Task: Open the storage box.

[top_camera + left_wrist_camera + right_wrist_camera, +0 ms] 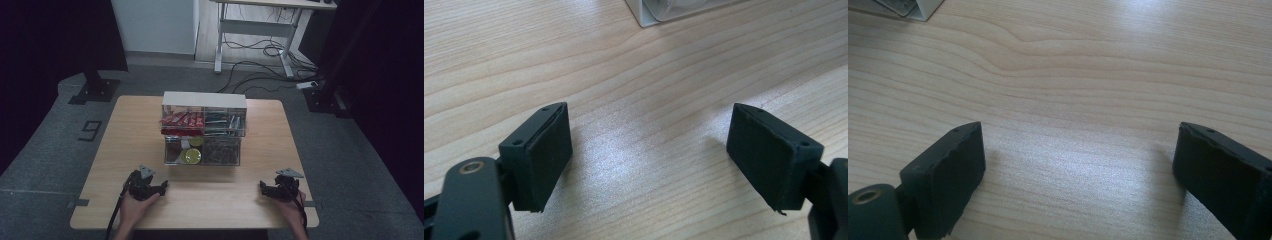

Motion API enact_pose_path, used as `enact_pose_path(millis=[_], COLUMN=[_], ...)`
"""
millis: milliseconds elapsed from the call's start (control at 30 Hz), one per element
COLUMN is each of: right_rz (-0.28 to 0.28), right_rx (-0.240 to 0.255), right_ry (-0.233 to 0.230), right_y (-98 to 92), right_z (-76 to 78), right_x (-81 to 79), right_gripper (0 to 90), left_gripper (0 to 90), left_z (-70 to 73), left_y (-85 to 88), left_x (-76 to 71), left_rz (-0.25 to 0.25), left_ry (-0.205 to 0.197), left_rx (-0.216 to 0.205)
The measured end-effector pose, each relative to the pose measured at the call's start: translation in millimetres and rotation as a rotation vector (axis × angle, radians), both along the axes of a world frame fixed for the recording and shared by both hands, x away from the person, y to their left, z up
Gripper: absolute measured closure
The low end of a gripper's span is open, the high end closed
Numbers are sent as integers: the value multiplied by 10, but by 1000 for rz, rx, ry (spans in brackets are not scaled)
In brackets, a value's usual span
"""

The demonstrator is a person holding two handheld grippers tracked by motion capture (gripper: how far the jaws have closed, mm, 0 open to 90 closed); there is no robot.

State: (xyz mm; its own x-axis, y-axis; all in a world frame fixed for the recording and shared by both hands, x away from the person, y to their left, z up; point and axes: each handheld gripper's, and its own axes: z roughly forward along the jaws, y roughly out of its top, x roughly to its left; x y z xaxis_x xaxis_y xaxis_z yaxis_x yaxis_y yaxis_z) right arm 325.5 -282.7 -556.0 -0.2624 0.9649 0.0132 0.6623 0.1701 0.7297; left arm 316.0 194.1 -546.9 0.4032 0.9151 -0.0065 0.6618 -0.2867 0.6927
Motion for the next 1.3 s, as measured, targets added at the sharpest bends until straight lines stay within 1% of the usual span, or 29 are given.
enact_pose_path(millis=[633, 767, 867, 1000, 1067, 1133, 1167, 1233, 1267, 1300], right_rz=[-22, -20, -18, -17, -15, -14, -14, -12, -12, -12], right_rx=[2, 2, 2, 2, 2, 2, 2, 2, 2, 3], right_ry=[-9, -10, -11, -12, -13, -14, -14, -16, -16, -16], right_y=[-8, -7, -7, -7, -8, -7, -7, -7, -7, -7], right_z=[3, 4, 4, 5, 4, 4, 4, 4, 4, 4], right_x=[-25, -27, -28, -28, -29, -29, -29, -31, -31, -31], right_gripper=[108, 114, 117, 122, 125, 127, 127, 131, 131, 131], left_gripper=[187, 246, 258, 293, 296, 301, 312, 355, 367, 376], left_z=[0, 5, 7, 36, 49, 91, 91, 150, 150, 194], left_y=[6, 30, 34, 46, 51, 69, 69, 109, 109, 144], left_x=[-32, -43, -46, -63, -66, -82, -82, -112, -112, -135], left_rz=[12, 38, 50, 56, 54, 56, 56, 65, 65, 74], left_ry=[-2, -9, -13, -28, -30, -43, -43, -53, -53, -64], left_rx=[-1, -12, -10, -14, -14, -32, -32, -70, -70, -106])
